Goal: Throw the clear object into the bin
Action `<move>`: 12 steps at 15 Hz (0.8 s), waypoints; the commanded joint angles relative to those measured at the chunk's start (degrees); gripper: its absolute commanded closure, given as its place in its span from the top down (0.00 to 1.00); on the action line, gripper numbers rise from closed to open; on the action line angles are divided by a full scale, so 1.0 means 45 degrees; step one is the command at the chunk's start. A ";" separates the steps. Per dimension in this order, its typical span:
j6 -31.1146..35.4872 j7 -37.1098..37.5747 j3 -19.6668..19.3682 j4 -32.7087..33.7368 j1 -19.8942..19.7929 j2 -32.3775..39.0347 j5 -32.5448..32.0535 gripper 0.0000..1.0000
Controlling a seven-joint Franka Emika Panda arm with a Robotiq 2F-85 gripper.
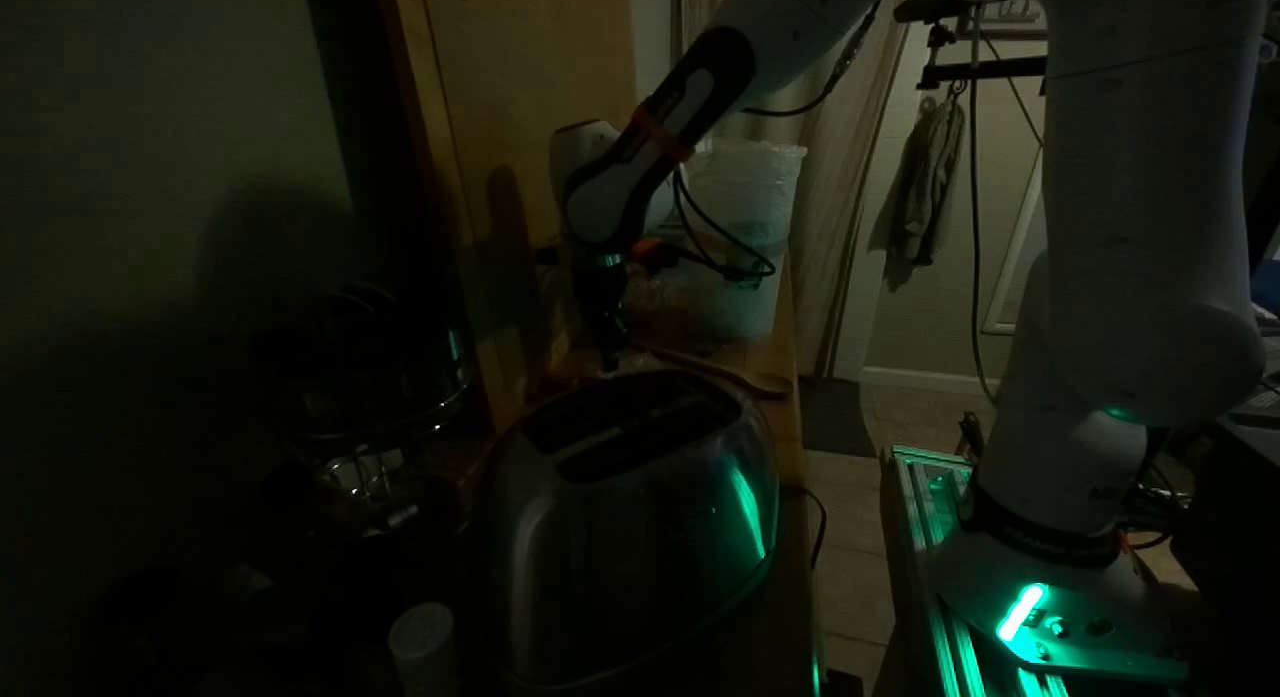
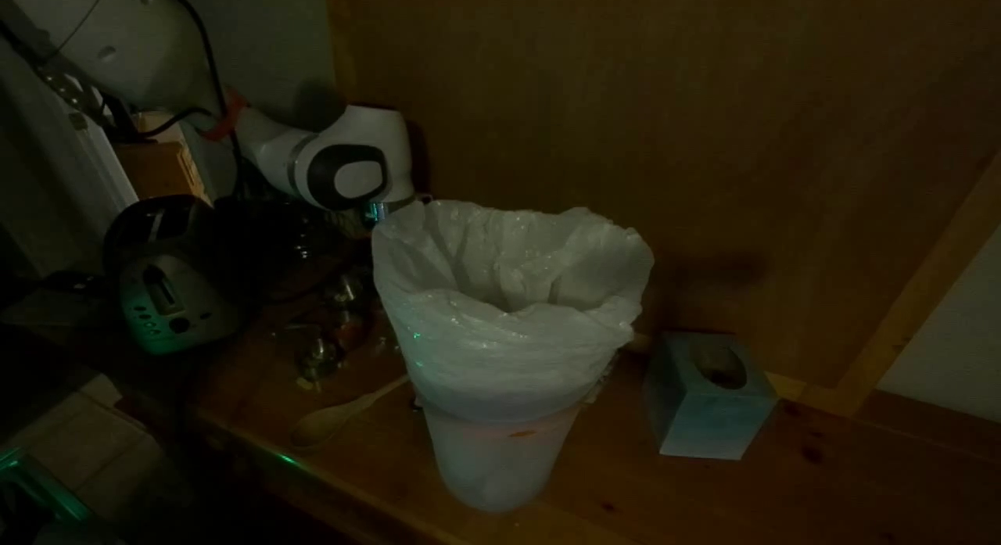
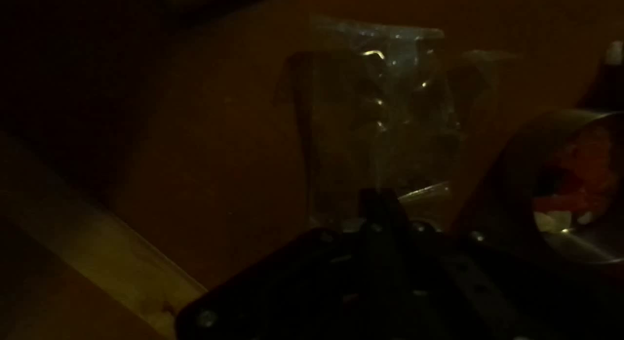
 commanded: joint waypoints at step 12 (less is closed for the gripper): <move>-0.3057 0.1246 -0.0122 0.0694 -0.0179 -0.3377 -0.0400 0.00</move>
